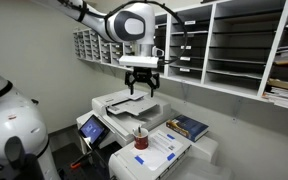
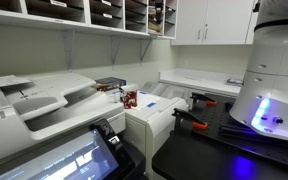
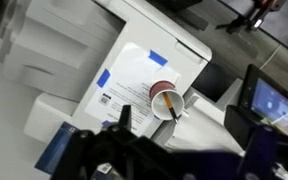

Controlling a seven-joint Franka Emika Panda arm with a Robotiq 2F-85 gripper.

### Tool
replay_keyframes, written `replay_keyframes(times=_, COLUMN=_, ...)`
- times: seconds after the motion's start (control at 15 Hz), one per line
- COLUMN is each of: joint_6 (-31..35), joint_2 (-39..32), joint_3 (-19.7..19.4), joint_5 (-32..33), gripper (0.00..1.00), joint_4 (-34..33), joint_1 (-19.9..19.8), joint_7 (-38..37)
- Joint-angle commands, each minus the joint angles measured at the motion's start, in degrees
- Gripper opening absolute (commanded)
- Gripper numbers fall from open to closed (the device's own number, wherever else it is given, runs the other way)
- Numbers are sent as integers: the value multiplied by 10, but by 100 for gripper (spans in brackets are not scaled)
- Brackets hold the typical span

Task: Take the pen out of the mug

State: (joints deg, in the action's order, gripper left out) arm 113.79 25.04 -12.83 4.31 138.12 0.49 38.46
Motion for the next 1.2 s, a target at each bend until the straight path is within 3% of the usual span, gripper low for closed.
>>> replay_keyframes(times=0.0, joint_6=110, joint_2=-47, joint_3=-25, joint_5=-41, gripper=100, joint_4=40, joint_1=30, joint_7=116)
replay_keyframes(times=0.2, joint_6=180, joint_2=-110, joint_3=-19, joint_5=-101, gripper=100, joint_4=68, joint_1=52, joint_7=227)
replay_keyframes(times=0.4, joint_6=210, joint_2=-182, joint_3=6, joint_5=-165, gripper=100, joint_4=68, joint_1=63, joint_7=329)
replay_keyframes(times=0.6, joint_6=230, joint_2=-231, joint_3=45, joint_5=-162, gripper=100, joint_4=58, joint_1=42, joint_7=317)
replay_keyframes(times=0.73, joint_6=228, joint_2=-227, joint_3=59, joint_5=-163, gripper=100, joint_4=67, joint_1=32, joint_7=315)
replay_keyframes(times=0.93, joint_6=228, joint_2=-234, joint_3=61, joint_5=-162, gripper=100, joint_4=58, joint_1=27, joint_7=315)
replay_keyframes(times=1.13, joint_6=302, joint_2=-260, joint_3=72, joint_5=-195, gripper=100, joint_4=59, joint_1=18, joint_7=352)
